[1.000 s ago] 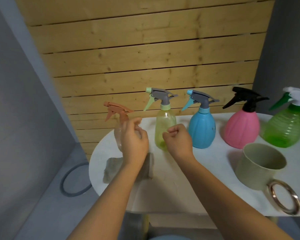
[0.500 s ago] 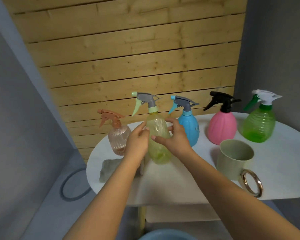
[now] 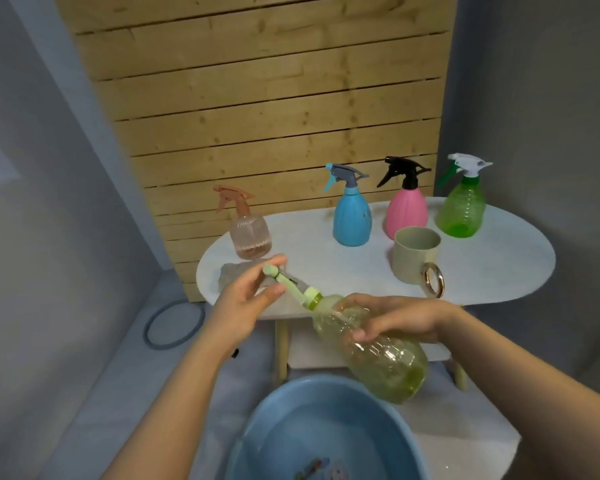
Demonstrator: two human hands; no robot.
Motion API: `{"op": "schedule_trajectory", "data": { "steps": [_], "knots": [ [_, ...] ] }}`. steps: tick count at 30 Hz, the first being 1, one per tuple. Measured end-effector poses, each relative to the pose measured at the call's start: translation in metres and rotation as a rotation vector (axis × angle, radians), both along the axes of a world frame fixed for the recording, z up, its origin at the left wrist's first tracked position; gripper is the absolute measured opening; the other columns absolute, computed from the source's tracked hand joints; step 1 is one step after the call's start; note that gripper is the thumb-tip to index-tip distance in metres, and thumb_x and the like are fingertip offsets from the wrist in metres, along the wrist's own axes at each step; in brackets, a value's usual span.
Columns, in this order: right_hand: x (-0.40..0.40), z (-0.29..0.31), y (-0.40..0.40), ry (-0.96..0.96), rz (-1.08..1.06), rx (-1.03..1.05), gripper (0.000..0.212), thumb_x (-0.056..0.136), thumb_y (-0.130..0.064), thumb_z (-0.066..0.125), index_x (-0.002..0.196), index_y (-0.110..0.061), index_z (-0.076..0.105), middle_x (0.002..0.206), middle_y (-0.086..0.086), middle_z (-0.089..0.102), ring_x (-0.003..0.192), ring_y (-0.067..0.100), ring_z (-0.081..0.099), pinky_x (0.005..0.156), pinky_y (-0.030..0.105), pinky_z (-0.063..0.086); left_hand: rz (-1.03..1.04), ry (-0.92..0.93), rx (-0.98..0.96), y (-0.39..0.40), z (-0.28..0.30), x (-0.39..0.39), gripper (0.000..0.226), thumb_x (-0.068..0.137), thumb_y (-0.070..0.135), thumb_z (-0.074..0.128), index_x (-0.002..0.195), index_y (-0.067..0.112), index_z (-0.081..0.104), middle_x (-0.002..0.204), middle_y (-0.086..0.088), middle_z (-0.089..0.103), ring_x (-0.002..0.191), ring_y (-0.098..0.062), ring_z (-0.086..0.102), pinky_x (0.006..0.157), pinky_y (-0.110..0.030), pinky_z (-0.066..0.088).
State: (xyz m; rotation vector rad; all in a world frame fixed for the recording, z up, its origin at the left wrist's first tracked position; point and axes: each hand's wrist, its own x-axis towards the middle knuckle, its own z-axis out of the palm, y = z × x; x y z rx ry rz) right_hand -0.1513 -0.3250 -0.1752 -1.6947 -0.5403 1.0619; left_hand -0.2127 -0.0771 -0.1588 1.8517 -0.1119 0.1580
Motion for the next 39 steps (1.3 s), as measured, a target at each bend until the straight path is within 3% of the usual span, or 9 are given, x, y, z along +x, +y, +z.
{"op": "schedule_trajectory", "data": {
  "steps": [5,9,14,18,22,25,28,31,39],
  "knots": [
    [-0.010,-0.016,-0.009,0.018,0.117,-0.003,0.065,0.065,-0.027,0.073,0.127,-0.020,0.054,0.104,0.010,0.063,0.089,0.022,0.062,0.083,0.034,0.052,0.027,0.000,-0.021,-0.005,-0.020,-0.021,0.018,0.084,0.004,0.063,0.101,-0.001,0.063,0.108,-0.010,0.068,0.105,-0.017,0.063,0.092,-0.022,0.050],
    [-0.010,-0.017,-0.008,0.011,0.104,0.015,0.063,0.066,-0.028,0.073,0.126,-0.021,0.056,0.104,0.010,0.063,0.093,0.026,0.059,0.087,0.038,0.048,0.076,-0.016,0.010,-0.004,-0.017,-0.016,0.008,0.086,0.009,0.063,0.094,0.006,0.064,0.099,-0.006,0.069,0.096,-0.015,0.064,0.087,-0.024,0.052],
    [-0.016,-0.026,0.008,-0.643,0.126,-0.364,0.076,0.063,-0.030,0.083,0.126,-0.040,0.040,0.116,-0.014,0.053,0.105,0.010,0.052,0.088,0.025,0.044,0.219,0.057,0.334,-0.016,-0.037,-0.001,0.028,0.087,0.032,0.065,0.090,0.006,0.058,0.074,-0.010,0.059,0.065,-0.016,0.053,0.061,-0.030,0.047],
    [-0.020,-0.034,0.007,-0.994,0.012,-0.433,0.080,0.065,-0.034,0.080,0.130,-0.043,0.034,0.118,-0.010,0.056,0.103,0.016,0.053,0.085,0.028,0.044,0.327,0.410,0.111,-0.018,-0.037,0.006,0.035,0.091,0.038,0.059,0.105,0.007,0.055,0.062,-0.009,0.057,0.042,-0.013,0.054,0.042,-0.026,0.049],
    [-0.008,-0.030,-0.007,-1.005,-0.082,-0.442,0.087,0.066,-0.040,0.080,0.138,-0.044,0.032,0.124,-0.009,0.055,0.113,0.014,0.052,0.090,0.025,0.041,0.135,0.381,-0.223,-0.018,-0.029,0.009,0.024,0.099,0.016,0.045,0.122,0.019,0.052,0.082,-0.013,0.062,0.065,-0.019,0.069,0.062,-0.032,0.059],
    [0.002,-0.027,-0.024,-0.814,-0.108,-0.388,0.085,0.065,-0.038,0.082,0.135,-0.047,0.035,0.127,-0.013,0.052,0.114,0.010,0.051,0.095,0.024,0.041,-0.132,0.266,-0.031,-0.012,-0.030,0.006,0.047,0.090,-0.006,0.052,0.124,0.028,0.054,0.104,-0.007,0.065,0.098,-0.017,0.067,0.084,-0.032,0.056],
    [0.004,-0.024,-0.031,-0.775,-0.013,-0.406,0.082,0.065,-0.038,0.082,0.133,-0.049,0.038,0.126,-0.019,0.050,0.111,0.006,0.048,0.093,0.022,0.040,-0.013,0.064,0.355,-0.010,-0.037,0.007,0.038,0.078,0.008,0.073,0.104,0.035,0.067,0.089,0.002,0.054,0.083,-0.008,0.056,0.080,-0.013,0.043],
    [0.001,-0.029,-0.031,-0.827,-0.003,-0.446,0.083,0.064,-0.042,0.082,0.133,-0.052,0.035,0.128,-0.020,0.051,0.111,0.007,0.049,0.094,0.024,0.041,0.067,0.030,0.417,-0.012,-0.042,0.013,0.015,0.075,0.024,0.077,0.087,0.032,0.070,0.093,0.003,0.051,0.086,-0.007,0.052,0.074,-0.006,0.037],
    [-0.004,-0.037,-0.020,-1.169,-0.077,-0.523,0.090,0.068,-0.052,0.075,0.142,-0.045,0.025,0.138,-0.012,0.048,0.123,0.014,0.046,0.097,0.024,0.035,0.136,0.150,0.527,-0.023,-0.057,0.018,0.029,0.097,0.038,0.045,0.081,0.014,0.052,0.079,-0.006,0.062,0.069,-0.015,0.052,0.065,-0.029,0.040]
  ]
}}
